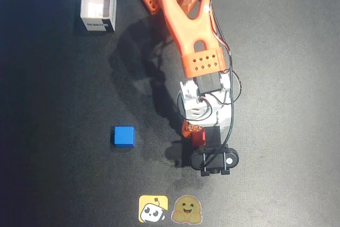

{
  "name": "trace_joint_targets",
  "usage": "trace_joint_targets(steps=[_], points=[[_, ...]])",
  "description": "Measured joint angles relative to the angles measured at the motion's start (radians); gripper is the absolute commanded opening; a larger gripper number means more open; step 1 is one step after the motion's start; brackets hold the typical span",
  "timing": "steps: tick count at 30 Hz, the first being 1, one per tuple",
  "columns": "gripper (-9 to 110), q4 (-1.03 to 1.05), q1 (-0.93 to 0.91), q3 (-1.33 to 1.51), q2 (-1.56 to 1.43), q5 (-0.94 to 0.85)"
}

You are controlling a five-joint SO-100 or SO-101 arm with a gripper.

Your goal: Put the red cube on top of the blue cube.

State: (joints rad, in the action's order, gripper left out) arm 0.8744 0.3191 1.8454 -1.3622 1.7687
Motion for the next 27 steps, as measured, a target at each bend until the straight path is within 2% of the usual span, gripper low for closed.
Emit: trace_joint_targets(steps=[3, 17, 27], points=[[7, 0.000, 0.000, 0.000, 0.005, 0.005], [7, 0.043, -0.029, 0.000, -0.029, 0.026], [7, 0.242, -0.114, -0.080, -0.124, 0.026]])
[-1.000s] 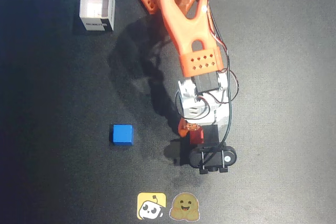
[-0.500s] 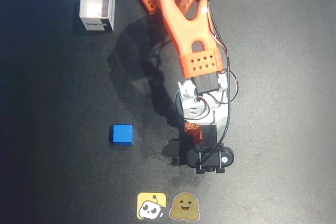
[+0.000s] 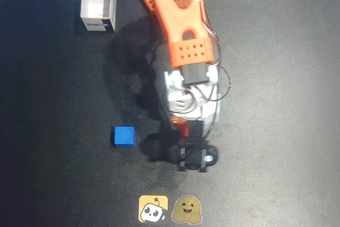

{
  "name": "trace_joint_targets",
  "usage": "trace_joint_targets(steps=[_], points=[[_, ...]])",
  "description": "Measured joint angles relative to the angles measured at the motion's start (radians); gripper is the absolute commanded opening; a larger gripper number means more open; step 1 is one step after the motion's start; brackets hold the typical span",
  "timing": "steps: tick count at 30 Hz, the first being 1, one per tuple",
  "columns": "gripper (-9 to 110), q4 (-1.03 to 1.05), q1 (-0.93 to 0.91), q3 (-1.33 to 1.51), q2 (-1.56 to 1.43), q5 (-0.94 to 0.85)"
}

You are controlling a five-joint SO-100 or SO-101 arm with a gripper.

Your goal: Put the red cube on top of the blue cube.

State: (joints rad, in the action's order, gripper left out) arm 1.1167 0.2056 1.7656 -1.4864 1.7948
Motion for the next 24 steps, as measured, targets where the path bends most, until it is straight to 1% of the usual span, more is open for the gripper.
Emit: trace_joint_targets(steps=[13, 24], points=[[7, 0.103, -0.178, 0.000, -0.103, 0.000], [7, 0.089, -0.288, 0.091, -0.193, 0.000]])
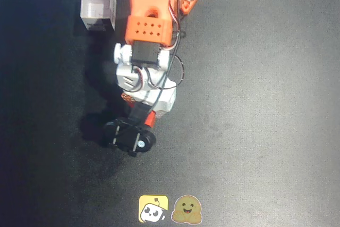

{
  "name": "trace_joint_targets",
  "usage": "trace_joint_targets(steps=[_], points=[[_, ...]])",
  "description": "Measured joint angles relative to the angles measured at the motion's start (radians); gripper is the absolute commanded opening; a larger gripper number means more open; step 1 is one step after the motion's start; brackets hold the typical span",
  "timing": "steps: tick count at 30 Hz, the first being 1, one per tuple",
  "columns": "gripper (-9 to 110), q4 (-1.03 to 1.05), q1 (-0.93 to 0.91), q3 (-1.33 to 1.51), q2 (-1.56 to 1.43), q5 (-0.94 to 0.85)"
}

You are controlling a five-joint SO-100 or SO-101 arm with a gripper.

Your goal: Put the red cube on top of the blue cube.

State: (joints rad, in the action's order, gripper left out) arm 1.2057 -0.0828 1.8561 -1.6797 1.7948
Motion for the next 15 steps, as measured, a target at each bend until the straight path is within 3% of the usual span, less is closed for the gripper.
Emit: trace_joint_targets(steps=[15], points=[[7, -0.080, -0.107, 0.009, -0.006, -0.006]])
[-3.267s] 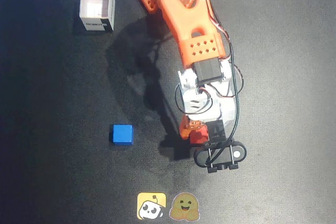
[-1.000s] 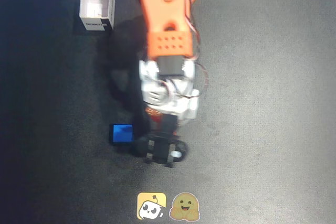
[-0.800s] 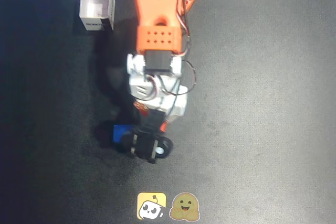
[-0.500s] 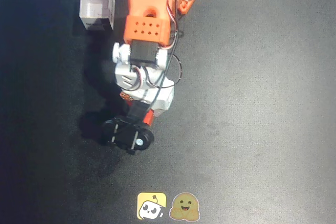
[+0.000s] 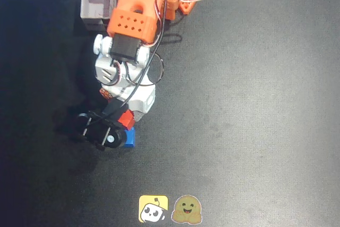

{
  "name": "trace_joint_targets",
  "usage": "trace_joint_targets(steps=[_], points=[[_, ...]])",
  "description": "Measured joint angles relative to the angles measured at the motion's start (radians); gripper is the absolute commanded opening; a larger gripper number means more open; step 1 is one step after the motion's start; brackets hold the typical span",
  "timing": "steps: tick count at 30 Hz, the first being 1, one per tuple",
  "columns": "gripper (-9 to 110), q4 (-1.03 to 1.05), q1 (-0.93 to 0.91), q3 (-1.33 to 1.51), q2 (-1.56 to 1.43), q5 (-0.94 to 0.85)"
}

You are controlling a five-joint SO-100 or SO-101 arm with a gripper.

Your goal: Put the red cube on top of the blue cube.

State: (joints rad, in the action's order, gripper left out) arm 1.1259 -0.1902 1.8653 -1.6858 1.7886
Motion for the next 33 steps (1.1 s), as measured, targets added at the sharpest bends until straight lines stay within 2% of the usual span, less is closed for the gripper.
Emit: trace_joint_targets(steps=[33], points=[[7, -0.222, 0.006, 0.037, 0.100, -0.031]])
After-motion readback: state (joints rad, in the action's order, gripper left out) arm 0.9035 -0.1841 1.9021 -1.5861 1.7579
